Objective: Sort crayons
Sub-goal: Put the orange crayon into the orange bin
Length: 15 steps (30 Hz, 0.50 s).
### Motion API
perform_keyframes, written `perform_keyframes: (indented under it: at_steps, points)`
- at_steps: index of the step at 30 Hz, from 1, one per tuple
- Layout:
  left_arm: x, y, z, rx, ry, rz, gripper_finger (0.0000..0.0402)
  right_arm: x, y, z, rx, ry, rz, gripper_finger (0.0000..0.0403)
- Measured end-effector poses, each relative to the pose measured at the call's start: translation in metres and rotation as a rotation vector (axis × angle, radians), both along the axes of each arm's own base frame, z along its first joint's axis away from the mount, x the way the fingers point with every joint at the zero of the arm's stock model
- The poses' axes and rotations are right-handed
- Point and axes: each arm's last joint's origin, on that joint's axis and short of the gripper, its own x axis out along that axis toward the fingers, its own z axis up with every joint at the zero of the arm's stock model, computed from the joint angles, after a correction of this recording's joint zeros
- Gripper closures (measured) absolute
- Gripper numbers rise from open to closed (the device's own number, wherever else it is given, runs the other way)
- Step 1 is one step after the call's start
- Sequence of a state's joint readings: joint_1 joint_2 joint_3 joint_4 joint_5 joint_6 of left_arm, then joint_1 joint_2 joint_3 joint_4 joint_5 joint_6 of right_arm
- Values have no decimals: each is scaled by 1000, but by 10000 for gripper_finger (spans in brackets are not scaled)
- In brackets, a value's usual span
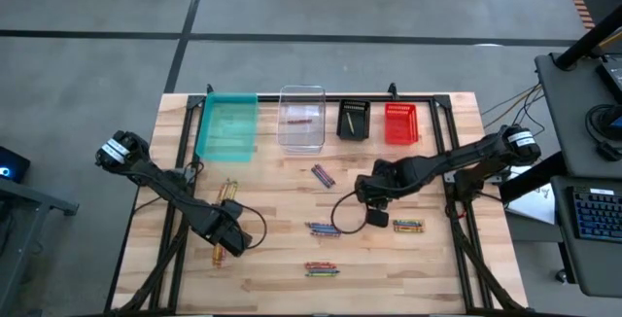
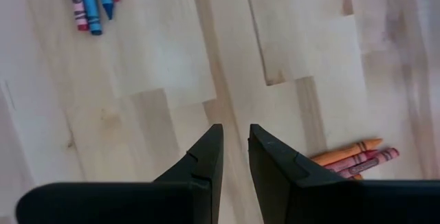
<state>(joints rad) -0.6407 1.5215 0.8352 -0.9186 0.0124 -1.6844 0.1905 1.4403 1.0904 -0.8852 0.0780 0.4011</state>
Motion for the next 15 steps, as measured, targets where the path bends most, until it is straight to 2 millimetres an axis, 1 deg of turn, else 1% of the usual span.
perform_keyframes:
  at_steps: [9,15]
  points:
    - [-2,-2,0,3,-5,6,286,-2,6,0,17,5,-20,344]
    - [-7,-10,0,2,-8,0,286,-15,19,3,8,73,8,344]
